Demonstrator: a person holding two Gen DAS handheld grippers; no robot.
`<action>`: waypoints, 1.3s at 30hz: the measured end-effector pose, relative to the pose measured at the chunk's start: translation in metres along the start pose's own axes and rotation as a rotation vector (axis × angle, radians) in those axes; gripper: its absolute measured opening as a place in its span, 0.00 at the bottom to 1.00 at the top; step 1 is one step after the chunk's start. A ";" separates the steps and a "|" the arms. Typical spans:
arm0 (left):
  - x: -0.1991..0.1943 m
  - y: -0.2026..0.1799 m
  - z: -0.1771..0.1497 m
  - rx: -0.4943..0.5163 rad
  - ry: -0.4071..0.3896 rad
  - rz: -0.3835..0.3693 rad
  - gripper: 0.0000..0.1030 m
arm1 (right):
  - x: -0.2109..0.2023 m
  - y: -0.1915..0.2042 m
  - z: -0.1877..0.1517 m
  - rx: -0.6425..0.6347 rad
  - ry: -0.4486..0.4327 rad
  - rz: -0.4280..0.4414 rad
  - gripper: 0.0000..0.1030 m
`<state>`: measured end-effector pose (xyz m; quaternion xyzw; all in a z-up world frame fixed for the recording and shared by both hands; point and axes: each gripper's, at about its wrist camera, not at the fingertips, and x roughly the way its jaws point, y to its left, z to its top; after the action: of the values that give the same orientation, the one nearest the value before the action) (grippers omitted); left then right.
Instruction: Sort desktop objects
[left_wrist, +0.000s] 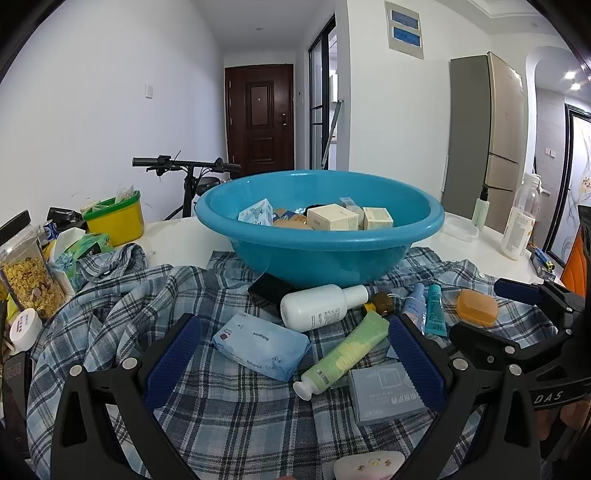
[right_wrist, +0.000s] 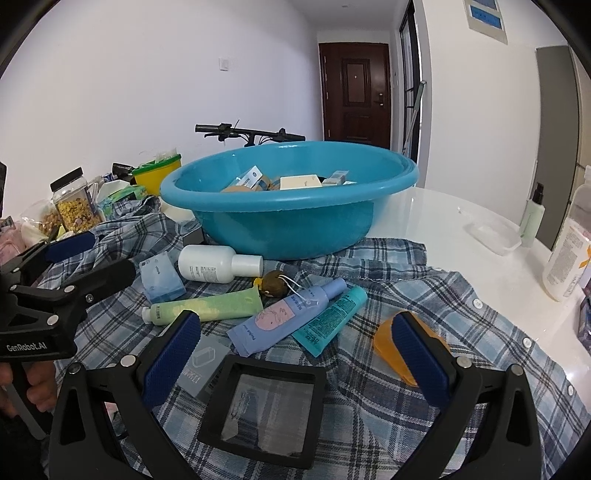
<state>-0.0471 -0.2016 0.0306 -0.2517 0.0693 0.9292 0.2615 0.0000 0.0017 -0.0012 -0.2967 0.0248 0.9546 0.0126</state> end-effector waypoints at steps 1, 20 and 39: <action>0.000 0.000 0.000 -0.002 0.002 -0.001 1.00 | 0.000 0.001 0.000 -0.007 -0.002 -0.001 1.00; 0.003 0.000 -0.001 -0.018 0.024 -0.068 1.00 | -0.002 0.011 -0.003 -0.054 -0.012 0.009 1.00; 0.000 -0.003 -0.001 0.002 0.016 -0.074 1.00 | -0.001 0.006 -0.001 -0.025 0.006 0.011 1.00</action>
<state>-0.0451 -0.1991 0.0292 -0.2614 0.0630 0.9167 0.2955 0.0008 -0.0045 -0.0009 -0.2996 0.0148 0.9539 0.0036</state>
